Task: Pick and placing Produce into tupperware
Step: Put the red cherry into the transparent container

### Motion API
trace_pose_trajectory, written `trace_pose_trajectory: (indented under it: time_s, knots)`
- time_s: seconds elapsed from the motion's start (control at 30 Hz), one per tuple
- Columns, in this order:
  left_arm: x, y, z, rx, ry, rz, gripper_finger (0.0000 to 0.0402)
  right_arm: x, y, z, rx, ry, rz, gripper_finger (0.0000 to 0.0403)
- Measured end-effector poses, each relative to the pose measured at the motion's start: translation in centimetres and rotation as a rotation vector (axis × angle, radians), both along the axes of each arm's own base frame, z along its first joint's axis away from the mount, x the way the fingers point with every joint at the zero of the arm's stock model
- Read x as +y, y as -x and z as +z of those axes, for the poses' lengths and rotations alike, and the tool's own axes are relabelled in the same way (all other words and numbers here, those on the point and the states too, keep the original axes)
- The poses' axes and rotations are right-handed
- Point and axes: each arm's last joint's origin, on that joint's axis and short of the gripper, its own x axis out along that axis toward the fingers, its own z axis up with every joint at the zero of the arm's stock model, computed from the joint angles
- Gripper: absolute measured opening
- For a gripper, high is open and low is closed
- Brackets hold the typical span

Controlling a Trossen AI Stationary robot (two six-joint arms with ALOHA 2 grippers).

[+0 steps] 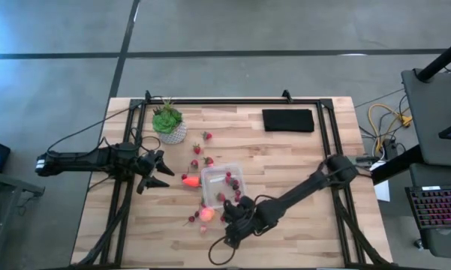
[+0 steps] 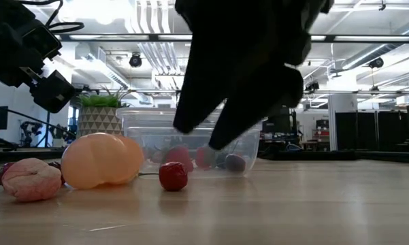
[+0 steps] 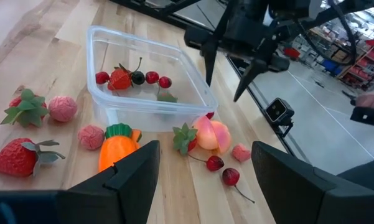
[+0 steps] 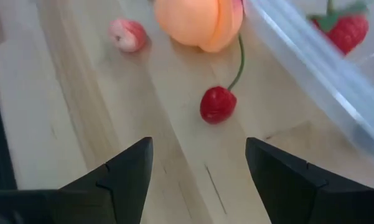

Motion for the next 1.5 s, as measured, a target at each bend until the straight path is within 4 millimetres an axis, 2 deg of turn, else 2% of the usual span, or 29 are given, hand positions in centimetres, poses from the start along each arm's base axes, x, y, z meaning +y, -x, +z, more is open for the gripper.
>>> trace_pose_trajectory:
  time_s: [0.2, 0.47, 0.7, 0.87, 1.13, 1.27, 1.5]
  knots:
    - [0.0, 0.0, 0.0, 0.002, 0.0, 0.0, 0.024, 0.2, -0.4, -1.4, 0.003, 0.007, -0.016, 0.0248]
    - [0.0, 0.0, 0.0, 0.0, 0.0, 0.001, 0.024, 0.0, -0.7, -2.1, 0.0, 0.079, 0.018, 0.0234]
    - [0.0, 0.0, 0.0, 0.0, 0.0, 0.001, 0.024, -0.1, -1.1, -2.0, -0.037, 0.057, 0.008, 0.0228]
    - [0.0, 0.0, 0.0, 0.0, 0.0, 0.0, 0.024, 0.1, -1.6, -1.7, -0.092, -0.022, -0.062, 0.0228]
    - [0.0, 0.0, 0.0, 0.0, 0.0, 0.0, 0.024, 0.1, -1.5, -1.8, -0.086, -0.05, -0.105, 0.0228]
    - [0.0, 0.0, 0.0, 0.0, 0.0, 0.0, 0.024, 0.2, -1.7, -1.0, -0.081, -0.058, -0.111, 0.0228]
    - [0.0, 0.0, 0.0, 0.0, 0.0, 0.0, 0.024, 0.5, -2.3, 1.6, -0.061, -0.012, -0.066, 0.0227]
